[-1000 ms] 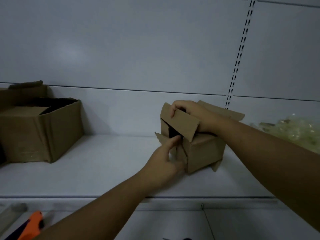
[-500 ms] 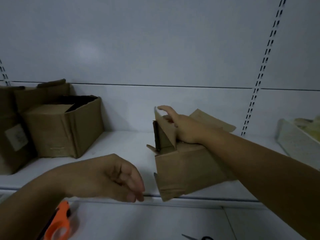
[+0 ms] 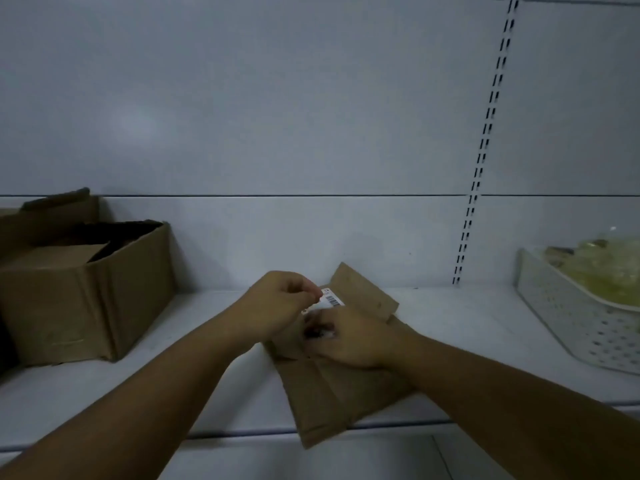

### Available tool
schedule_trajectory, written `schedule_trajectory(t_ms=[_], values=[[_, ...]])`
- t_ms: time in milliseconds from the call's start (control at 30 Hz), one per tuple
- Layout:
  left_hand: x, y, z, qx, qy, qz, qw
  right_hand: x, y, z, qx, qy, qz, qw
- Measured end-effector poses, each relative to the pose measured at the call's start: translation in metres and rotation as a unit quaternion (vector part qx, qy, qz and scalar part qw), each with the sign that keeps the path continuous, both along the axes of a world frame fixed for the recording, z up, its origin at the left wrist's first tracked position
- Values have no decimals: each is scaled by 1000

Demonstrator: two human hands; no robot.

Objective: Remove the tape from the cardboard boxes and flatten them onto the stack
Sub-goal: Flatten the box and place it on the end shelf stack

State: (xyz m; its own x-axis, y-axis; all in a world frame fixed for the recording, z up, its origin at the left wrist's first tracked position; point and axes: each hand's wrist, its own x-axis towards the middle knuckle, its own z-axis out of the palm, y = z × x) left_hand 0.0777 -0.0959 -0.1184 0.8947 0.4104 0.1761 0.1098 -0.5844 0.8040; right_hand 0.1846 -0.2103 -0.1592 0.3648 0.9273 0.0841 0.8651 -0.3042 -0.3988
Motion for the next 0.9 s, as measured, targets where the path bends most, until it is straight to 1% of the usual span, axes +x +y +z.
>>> schedule_trajectory(t_ms=[33, 100, 133, 200, 233, 300, 333, 400, 500, 533, 567, 667, 767, 833, 900], values=[[13, 4, -6, 50, 40, -12, 998, -8, -13, -5, -26, -43, 34, 998], [37, 11, -17, 148, 117, -44, 981, -18, -38, -11, -35, -110, 71, 991], [48, 15, -22, 175, 135, -55, 974, -15, -49, -11, -29, -120, 73, 990], [69, 19, -35, 208, 140, -55, 967, 1, -73, -9, -42, -131, 37, 990], [79, 18, -43, 224, 134, -47, 964, 12, -86, -8, -53, -137, -4, 989], [95, 5, -59, 264, 125, -13, 956, 33, -114, -8, -67, -156, -127, 977], [100, -4, -66, 284, 121, 10, 951, 41, -127, -11, -60, -171, -197, 963], [108, -16, -74, 309, 99, 23, 946, 53, -144, -22, -7, -191, -323, 927], [108, -14, -75, 305, 65, 9, 950, 56, -150, -42, 90, -182, -461, 864], [108, -13, -73, 307, 60, 8, 950, 57, -149, -45, 107, -181, -494, 844], [107, -13, -71, 316, 62, 7, 947, 58, -148, -47, 115, -177, -515, 831], [103, -19, -66, 347, 70, 11, 935, 62, -145, -48, 133, -138, -530, 826], [95, -23, -66, 350, 75, 21, 933, 58, -147, -46, 138, -135, -545, 816], [88, -22, -61, 303, 95, 23, 948, 51, -149, -41, 137, -112, -532, 828], [82, -25, -48, 246, 126, 12, 961, 44, -152, -38, 127, -68, -531, 835]])
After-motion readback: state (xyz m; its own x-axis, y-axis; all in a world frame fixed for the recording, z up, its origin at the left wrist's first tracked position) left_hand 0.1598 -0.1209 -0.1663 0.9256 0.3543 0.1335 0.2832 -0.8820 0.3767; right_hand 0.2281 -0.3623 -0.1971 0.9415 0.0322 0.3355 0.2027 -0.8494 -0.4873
